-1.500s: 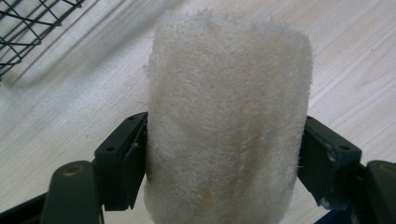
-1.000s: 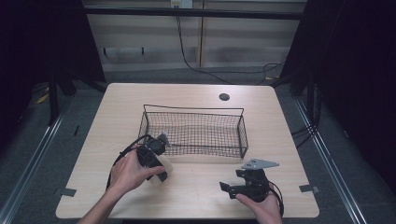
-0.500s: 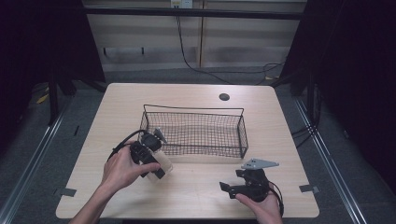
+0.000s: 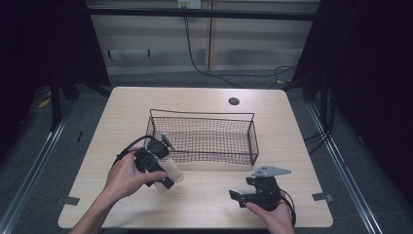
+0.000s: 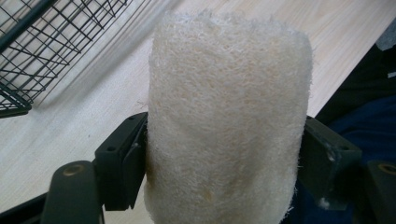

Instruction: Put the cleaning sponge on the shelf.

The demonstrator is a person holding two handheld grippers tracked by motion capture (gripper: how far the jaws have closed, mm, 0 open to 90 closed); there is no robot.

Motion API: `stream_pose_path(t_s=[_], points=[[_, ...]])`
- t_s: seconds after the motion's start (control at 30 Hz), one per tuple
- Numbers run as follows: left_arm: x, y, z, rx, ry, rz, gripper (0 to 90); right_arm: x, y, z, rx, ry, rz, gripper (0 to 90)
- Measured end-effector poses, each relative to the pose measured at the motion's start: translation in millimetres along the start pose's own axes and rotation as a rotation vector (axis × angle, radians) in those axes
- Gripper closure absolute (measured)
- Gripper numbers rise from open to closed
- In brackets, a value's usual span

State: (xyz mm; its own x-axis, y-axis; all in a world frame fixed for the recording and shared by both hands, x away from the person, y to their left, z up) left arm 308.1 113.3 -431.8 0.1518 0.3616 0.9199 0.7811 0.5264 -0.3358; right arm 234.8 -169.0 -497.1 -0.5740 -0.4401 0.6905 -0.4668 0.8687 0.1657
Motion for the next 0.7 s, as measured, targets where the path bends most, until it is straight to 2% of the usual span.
stream_pose_path(t_s=[0.3, 0.33, 0.4, 0.43, 0.47, 0.5, 0.7], points=[[8.4, -10.1, -1.7, -0.048, -0.035, 0.046, 25.6, 0.0, 0.1, -0.1, -0.001, 0.000, -0.002, 17.8], [10.6, -12.0, -3.2, -0.051, -0.058, 0.054, 25.6, 0.1, 0.2, -0.1, -0.001, -0.001, -0.002, 17.8], [11.7, -12.5, -3.8, -0.051, -0.062, 0.059, 25.6, 0.1, 0.3, -0.1, -0.001, -0.002, -0.002, 17.8], [11.4, -13.1, -5.9, -0.046, -0.091, 0.056, 25.6, 0.1, 0.1, -0.1, -0.001, -0.002, -0.001, 17.8], [11.4, -13.1, -5.9, -0.046, -0.091, 0.056, 25.6, 0.1, 0.1, -0.1, -0.001, -0.002, -0.001, 17.8], [11.3, -14.0, -7.4, -0.049, -0.098, 0.071, 25.6, -0.1, 0.0, -0.1, -0.001, -0.001, -0.001, 17.8], [14.3, -14.4, -8.9, -0.051, -0.098, 0.082, 25.6, 0.0, 0.0, -0.1, -0.003, -0.001, -0.001, 17.7]])
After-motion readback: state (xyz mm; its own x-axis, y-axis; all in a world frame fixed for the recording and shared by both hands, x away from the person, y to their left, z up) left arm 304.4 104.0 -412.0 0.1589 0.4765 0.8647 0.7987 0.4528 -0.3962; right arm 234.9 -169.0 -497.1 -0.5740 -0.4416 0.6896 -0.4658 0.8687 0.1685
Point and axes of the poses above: each handheld gripper's, and its own axes: x roughly backward along the jaws, z roughly out of its underside, y roughly to its left, the point moved 5 cm from there along -x, roughly forward along the jaws, and after that the axes turned 6 degrees about z, right-handed, at the moved point
